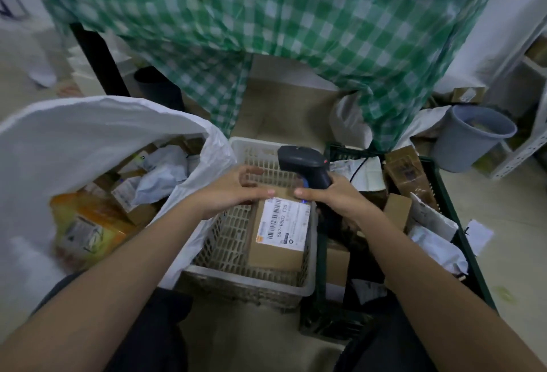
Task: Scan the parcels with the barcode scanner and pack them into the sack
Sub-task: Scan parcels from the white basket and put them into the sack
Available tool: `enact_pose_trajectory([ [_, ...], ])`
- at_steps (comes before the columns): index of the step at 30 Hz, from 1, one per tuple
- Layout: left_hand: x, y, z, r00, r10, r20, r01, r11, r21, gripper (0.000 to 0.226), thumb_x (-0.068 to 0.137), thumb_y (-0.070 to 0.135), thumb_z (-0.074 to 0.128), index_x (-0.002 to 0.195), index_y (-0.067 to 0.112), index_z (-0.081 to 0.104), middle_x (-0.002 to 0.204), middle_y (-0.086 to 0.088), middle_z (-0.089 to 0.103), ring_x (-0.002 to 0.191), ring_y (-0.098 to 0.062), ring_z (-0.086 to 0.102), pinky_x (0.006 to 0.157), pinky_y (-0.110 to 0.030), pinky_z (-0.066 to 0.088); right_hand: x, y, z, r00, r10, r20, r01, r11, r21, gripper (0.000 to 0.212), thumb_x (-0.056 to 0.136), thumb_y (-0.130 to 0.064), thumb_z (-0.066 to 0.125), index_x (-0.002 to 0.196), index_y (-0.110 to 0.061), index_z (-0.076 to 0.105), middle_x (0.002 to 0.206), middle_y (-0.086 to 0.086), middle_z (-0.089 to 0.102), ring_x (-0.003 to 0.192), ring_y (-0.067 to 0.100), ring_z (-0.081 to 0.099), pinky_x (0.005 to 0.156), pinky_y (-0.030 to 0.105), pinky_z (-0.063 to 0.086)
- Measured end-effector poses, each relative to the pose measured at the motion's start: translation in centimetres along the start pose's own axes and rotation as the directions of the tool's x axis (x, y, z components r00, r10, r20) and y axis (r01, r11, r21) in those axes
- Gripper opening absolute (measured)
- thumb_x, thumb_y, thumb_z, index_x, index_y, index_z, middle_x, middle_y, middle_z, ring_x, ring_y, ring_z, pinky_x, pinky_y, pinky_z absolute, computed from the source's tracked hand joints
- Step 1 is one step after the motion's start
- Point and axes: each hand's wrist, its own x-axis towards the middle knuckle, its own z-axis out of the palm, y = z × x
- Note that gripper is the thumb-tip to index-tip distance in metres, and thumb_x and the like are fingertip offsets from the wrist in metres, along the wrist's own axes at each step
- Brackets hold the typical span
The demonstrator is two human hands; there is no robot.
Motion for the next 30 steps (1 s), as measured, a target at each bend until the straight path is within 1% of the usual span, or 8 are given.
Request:
enact_pose_trajectory([
  [4, -0.1, -1.6, -0.8, 1.0, -0.002, 0.023, 0.004, 0.997, -0.082, 0.079, 0.065, 0.038, 0.077, 0.135, 0.023, 0.043, 0.126, -0.005, 0.058, 0.118, -0.017, 0.056, 0.087, -0.027, 0.05, 0.6, 0.3, 1.3, 0.988, 0.094, 0.125, -0.1, 0.994, 0.039, 0.061, 0.043, -0.045, 0.09, 0.097, -0.026, 0.068, 0.106, 0.007, 0.071, 0.099, 0.025, 0.066, 0.092, 0.041, 0.05],
  [8, 0.4, -2.7, -1.1, 1.0, 0.006, -0.013, -0.008, 0.983, -0.182, 0.076, 0.064, 0.045, 0.084, 0.128, 0.03, 0.047, 0.126, -0.007, 0.058, 0.112, -0.02, 0.06, 0.084, -0.031, 0.051, 1.0, 0.6, 2.1, 0.977, 0.096, 0.19, -0.104, 0.994, 0.034, 0.058, 0.048, -0.041, 0.09, 0.101, -0.031, 0.069, 0.109, -0.001, 0.072, 0.105, 0.02, 0.066, 0.1, 0.041, 0.047],
  [12, 1.1, -2.8, -1.0, 0.989, 0.052, -0.14, -0.085, 0.967, -0.239, 0.065, 0.065, 0.056, 0.078, 0.12, 0.032, 0.053, 0.125, -0.003, 0.061, 0.107, -0.017, 0.064, 0.094, -0.039, 0.051, 1.3, 0.8, 2.9, 0.996, 0.077, 0.044, -0.08, 0.993, 0.088, 0.05, 0.06, -0.036, 0.088, 0.104, -0.022, 0.069, 0.101, 0.007, 0.073, 0.097, 0.025, 0.067, 0.084, 0.033, 0.051],
  [14, 1.0, -2.9, -1.2, 0.985, 0.037, -0.166, -0.07, 0.977, -0.202, 0.059, 0.07, 0.061, 0.066, 0.121, 0.035, 0.051, 0.126, 0.004, 0.058, 0.109, -0.013, 0.06, 0.097, -0.038, 0.048, 1.6, 0.5, 2.7, 0.995, 0.082, -0.062, -0.072, 0.987, 0.147, 0.045, 0.064, -0.035, 0.086, 0.102, -0.018, 0.068, 0.088, 0.009, 0.071, 0.078, 0.024, 0.066, 0.07, 0.03, 0.047],
  [18, 0.3, -4.0, -2.0, 0.997, -0.079, 0.015, 0.08, 0.98, -0.185, 0.059, 0.071, 0.059, 0.065, 0.124, 0.043, 0.044, 0.13, 0.012, 0.054, 0.119, -0.011, 0.051, 0.105, -0.046, 0.037, 2.3, 0.3, 2.0, 0.972, 0.139, -0.191, -0.074, 0.947, 0.312, 0.048, 0.061, -0.036, 0.086, 0.099, -0.014, 0.067, 0.068, -0.001, 0.066, 0.05, 0.01, 0.058, 0.057, 0.028, 0.045],
  [23, 0.2, -4.3, -1.7, 0.998, -0.035, 0.051, 0.052, 0.915, -0.4, 0.064, 0.076, 0.018, 0.077, 0.131, 0.031, 0.048, 0.132, -0.004, 0.055, 0.119, -0.019, 0.057, 0.1, -0.041, 0.048, 2.5, 0.3, 1.6, 0.967, 0.158, -0.201, -0.068, 0.917, 0.393, 0.042, 0.074, -0.03, 0.081, 0.108, -0.01, 0.067, 0.069, -0.004, 0.07, 0.051, 0.007, 0.063, 0.051, 0.024, 0.047],
  [26, 0.0, -4.5, -1.8, 0.997, -0.019, -0.07, -0.008, 0.927, -0.374, 0.055, 0.085, 0.014, 0.069, 0.134, 0.025, 0.047, 0.127, -0.007, 0.055, 0.113, -0.017, 0.061, 0.088, -0.031, 0.055, 2.6, 0.1, 1.5, 0.962, 0.133, -0.24, -0.042, 0.936, 0.348, 0.041, 0.073, -0.034, 0.082, 0.106, -0.015, 0.067, 0.077, -0.003, 0.07, 0.056, 0.006, 0.063, 0.054, 0.025, 0.047],
  [30, 0.3, -5.0, -2.2, 0.98, -0.059, -0.191, -0.004, 0.95, -0.314, 0.05, 0.083, 0.018, 0.072, 0.126, 0.02, 0.047, 0.126, -0.009, 0.054, 0.106, -0.018, 0.064, 0.077, -0.023, 0.058, 2.2, 0.6, 0.8, 0.962, 0.11, -0.25, -0.066, 0.982, 0.178, 0.021, 0.081, -0.028, 0.077, 0.095, -0.019, 0.064, 0.08, 0.002, 0.065, 0.065, 0.014, 0.06, 0.055, 0.025, 0.047],
])
